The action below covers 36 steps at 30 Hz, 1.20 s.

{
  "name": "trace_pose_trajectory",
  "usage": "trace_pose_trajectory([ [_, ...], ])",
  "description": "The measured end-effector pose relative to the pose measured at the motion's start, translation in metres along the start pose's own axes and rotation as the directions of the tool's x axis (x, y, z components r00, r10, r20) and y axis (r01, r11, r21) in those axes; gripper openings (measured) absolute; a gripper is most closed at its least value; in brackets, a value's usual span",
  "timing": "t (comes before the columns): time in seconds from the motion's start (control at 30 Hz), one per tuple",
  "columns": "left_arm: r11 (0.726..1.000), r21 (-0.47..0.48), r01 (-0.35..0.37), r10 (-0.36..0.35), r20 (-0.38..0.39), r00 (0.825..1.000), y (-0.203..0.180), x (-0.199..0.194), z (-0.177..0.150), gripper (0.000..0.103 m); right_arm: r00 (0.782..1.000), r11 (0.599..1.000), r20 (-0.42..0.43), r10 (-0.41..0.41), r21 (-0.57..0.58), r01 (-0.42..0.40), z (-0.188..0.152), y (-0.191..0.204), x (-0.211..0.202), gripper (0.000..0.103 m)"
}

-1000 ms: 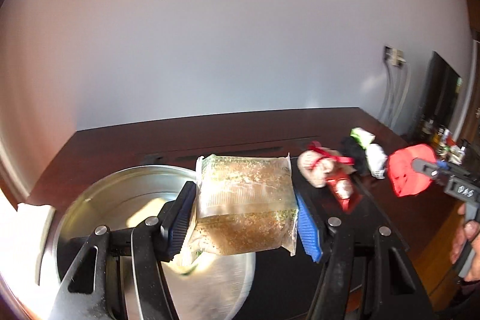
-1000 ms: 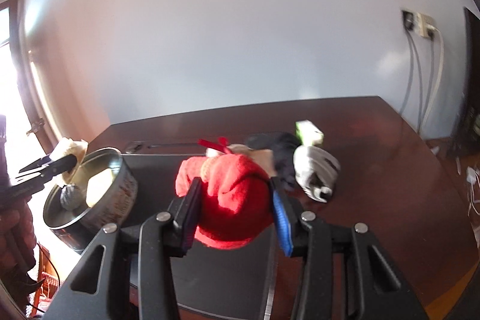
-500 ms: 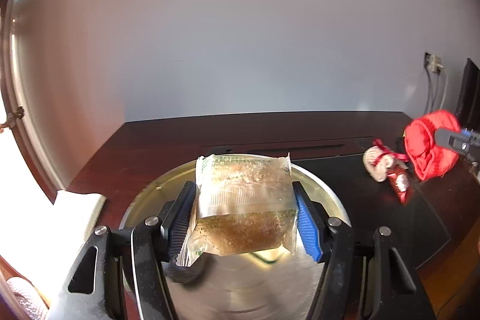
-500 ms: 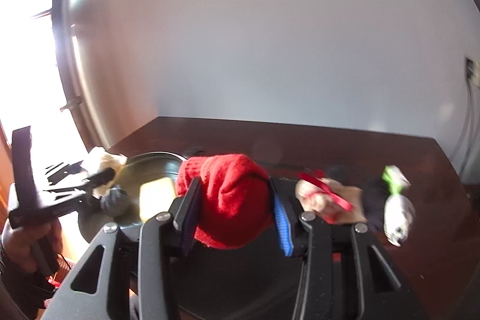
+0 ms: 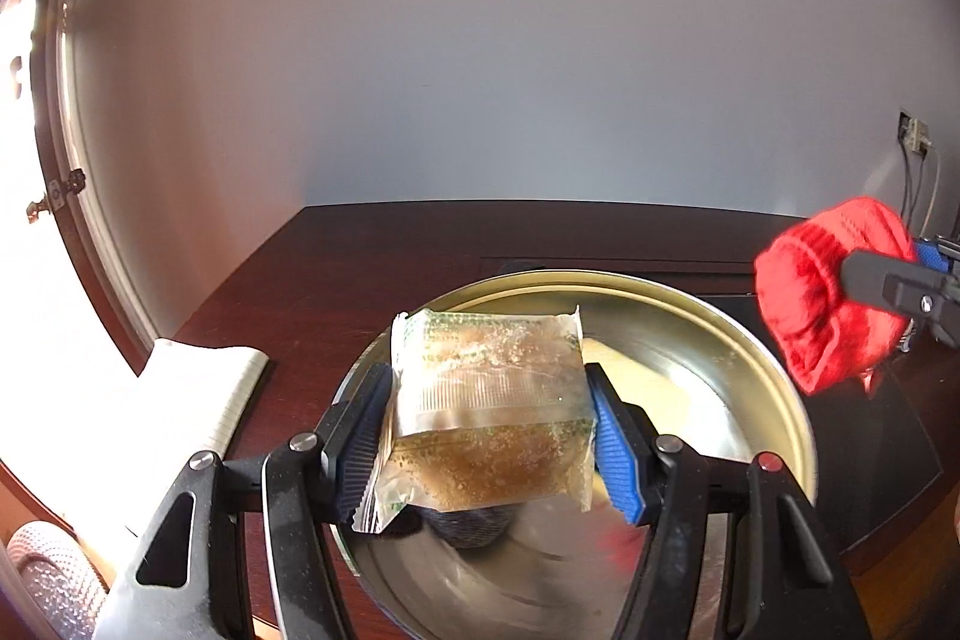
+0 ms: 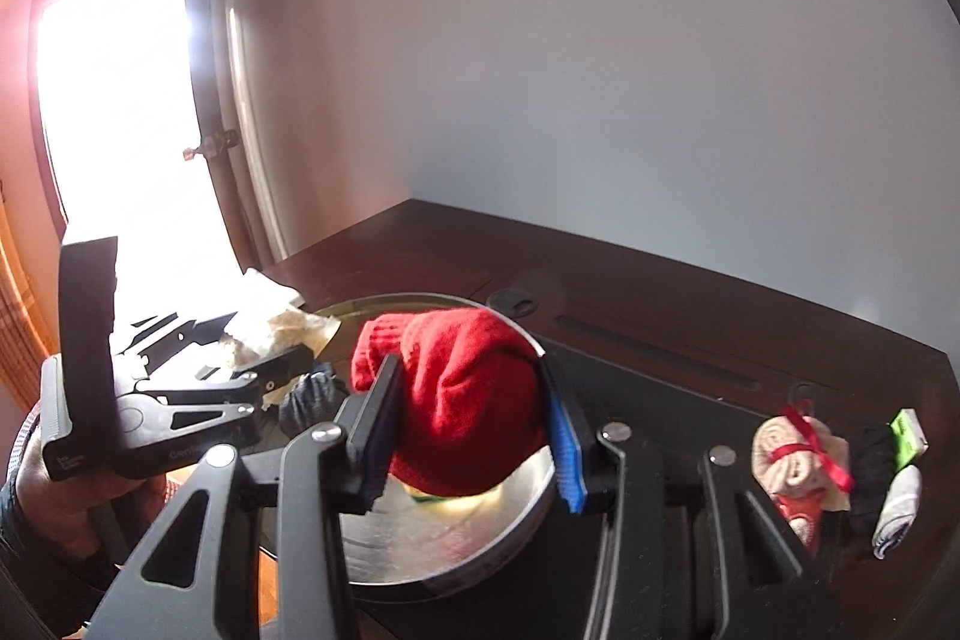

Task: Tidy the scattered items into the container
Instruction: 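Carry the red glove and food bag over the tin and release both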

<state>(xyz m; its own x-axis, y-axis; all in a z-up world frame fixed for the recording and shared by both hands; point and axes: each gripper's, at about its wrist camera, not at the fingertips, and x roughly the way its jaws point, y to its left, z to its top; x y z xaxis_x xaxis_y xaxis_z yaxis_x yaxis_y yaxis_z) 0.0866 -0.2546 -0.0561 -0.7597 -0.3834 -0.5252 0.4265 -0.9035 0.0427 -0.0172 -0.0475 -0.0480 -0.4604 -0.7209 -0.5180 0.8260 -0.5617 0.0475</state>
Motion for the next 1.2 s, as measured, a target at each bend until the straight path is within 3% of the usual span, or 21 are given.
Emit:
trace_pose_trajectory([
  [0.37,1.0,-0.007,-0.008,0.008,-0.037,0.999,0.006,0.018,-0.009,0.064,0.998,0.998,-0.059,0.03,-0.054,-0.034,-0.005,0.033,0.033,0.044],
  [0.87,0.999,-0.053,0.007,-0.011,-0.066,0.998,0.007,0.022,-0.005,0.066,0.992,0.996,-0.107,0.064,-0.05,-0.069,-0.016,0.027,0.051,0.046],
  [1.07,0.997,-0.074,0.0,-0.004,-0.055,0.998,0.007,0.02,-0.002,0.076,0.991,0.995,-0.097,0.093,-0.019,-0.095,-0.02,0.021,0.048,0.048],
  [1.2,0.995,-0.099,0.005,-0.009,-0.041,0.999,0.01,0.016,0.002,0.079,0.994,0.996,-0.055,0.091,0.01,-0.09,-0.024,0.011,0.036,0.062],
])
